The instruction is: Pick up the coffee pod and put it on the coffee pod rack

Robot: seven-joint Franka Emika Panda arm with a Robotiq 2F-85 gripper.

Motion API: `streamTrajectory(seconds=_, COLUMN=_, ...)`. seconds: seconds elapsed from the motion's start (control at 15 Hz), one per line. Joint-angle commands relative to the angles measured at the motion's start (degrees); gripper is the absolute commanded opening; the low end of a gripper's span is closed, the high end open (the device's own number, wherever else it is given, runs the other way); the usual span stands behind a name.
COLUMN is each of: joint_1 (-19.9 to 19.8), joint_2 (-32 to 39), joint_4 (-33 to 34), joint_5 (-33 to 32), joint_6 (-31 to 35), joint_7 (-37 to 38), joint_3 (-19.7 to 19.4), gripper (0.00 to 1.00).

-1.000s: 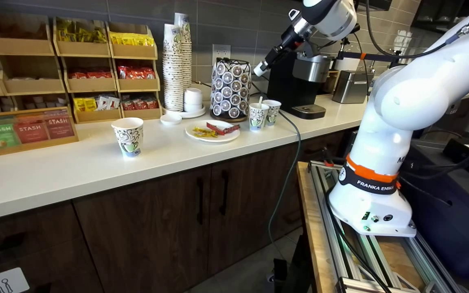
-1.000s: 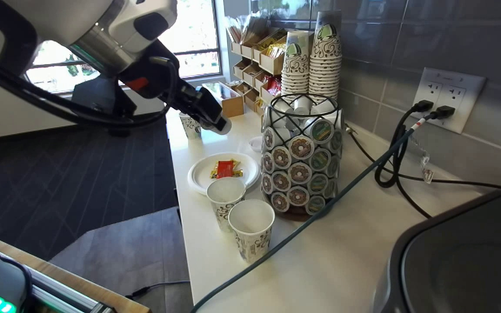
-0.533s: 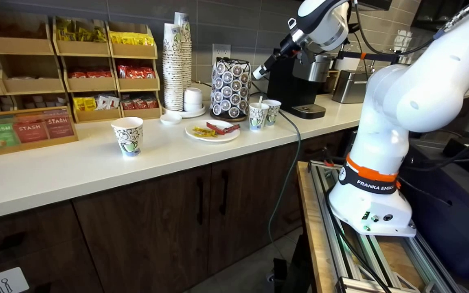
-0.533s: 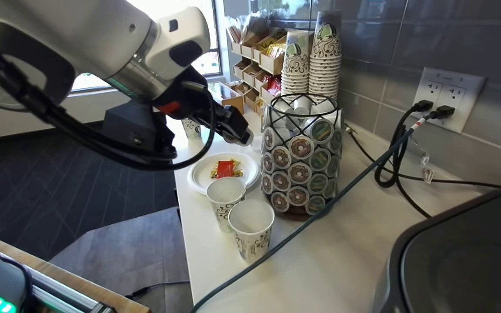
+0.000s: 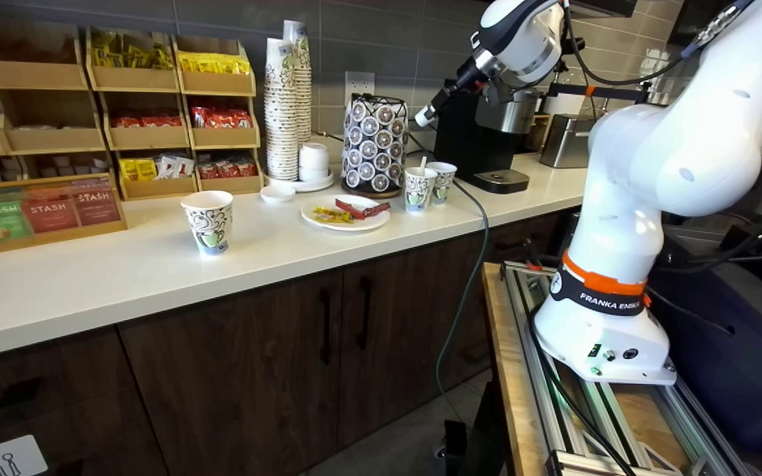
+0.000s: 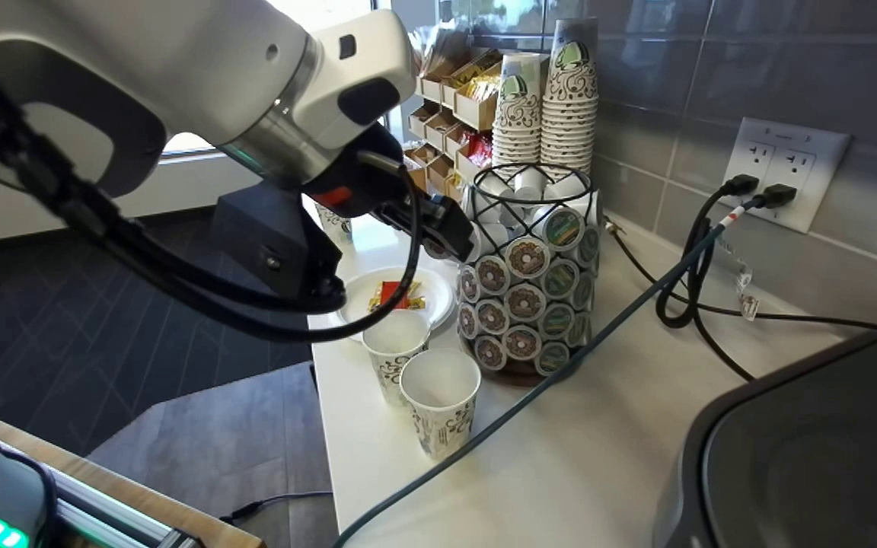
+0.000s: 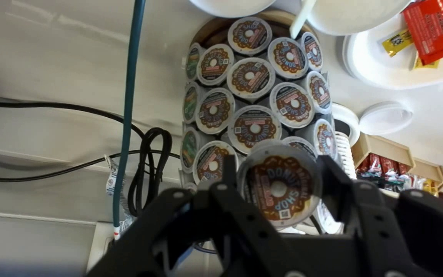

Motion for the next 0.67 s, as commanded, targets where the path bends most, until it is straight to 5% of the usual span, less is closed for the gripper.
streamTrajectory(seconds=0.0, joint_1=2.8, joint_2=0.2, joint_4=1.5, joint_5=1.5, joint_6=0.5, joint_7=1.0, joint_3=-3.1, gripper=0.29)
streamTrajectory(seconds=0.6, joint_1=6.8, joint_2=-1.1, joint_4=2.4, joint_5=3.2, joint_6=1.2, joint_7=4.5, joint_3=-5.3, gripper=0.29)
